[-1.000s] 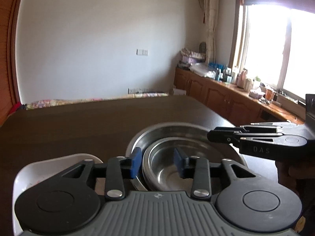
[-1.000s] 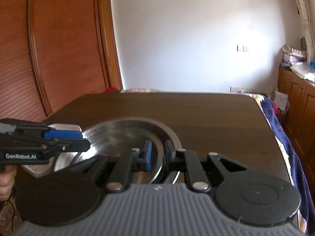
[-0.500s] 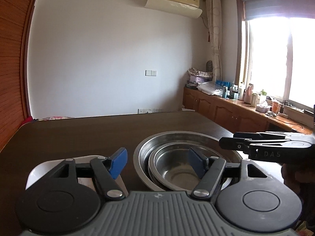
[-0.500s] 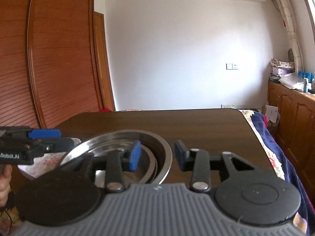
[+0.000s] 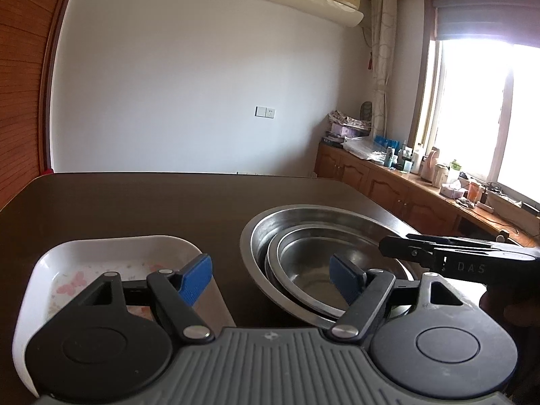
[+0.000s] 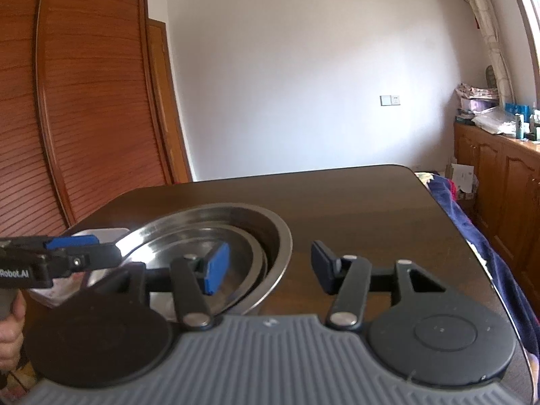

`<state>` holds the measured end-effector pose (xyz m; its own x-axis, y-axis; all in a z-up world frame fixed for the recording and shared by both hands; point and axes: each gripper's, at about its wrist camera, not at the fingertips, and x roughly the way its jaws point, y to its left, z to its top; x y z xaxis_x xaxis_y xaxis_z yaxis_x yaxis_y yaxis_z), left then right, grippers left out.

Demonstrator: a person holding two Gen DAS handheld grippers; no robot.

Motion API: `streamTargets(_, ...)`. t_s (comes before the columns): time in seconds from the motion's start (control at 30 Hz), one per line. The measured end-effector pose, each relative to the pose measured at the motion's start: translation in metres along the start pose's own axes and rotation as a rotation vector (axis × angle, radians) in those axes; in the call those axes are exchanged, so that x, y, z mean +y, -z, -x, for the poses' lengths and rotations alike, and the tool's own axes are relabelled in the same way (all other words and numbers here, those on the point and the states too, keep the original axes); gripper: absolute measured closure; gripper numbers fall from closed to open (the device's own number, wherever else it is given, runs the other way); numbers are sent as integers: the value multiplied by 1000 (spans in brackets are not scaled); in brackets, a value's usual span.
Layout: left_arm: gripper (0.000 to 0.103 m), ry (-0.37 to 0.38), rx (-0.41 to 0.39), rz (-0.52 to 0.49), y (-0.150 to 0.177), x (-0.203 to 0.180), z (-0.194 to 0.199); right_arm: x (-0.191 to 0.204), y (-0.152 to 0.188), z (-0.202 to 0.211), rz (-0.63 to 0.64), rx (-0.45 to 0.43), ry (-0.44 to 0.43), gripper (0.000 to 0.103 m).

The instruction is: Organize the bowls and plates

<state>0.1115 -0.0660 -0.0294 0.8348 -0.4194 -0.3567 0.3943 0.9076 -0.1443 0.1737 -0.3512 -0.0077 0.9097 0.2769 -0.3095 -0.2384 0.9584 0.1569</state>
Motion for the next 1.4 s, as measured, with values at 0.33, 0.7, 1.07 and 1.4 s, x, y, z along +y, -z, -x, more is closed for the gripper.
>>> streamTargets(0.33, 25, 43, 66, 27, 5, 6, -12, -8, 4, -9, -92, 49, -53, 47)
streamTargets(0.7, 39, 54, 71, 30, 5, 3, -12, 0, 11, -9, -50, 73, -64, 69)
streamTargets(1.07, 40, 59, 70, 58, 4, 8, -9, 6, 10, -5, -28, 60, -33, 73)
streamTargets(1.4, 40, 48, 39, 53, 2, 11, 6, 8, 3, -4, -19, 40, -44, 74)
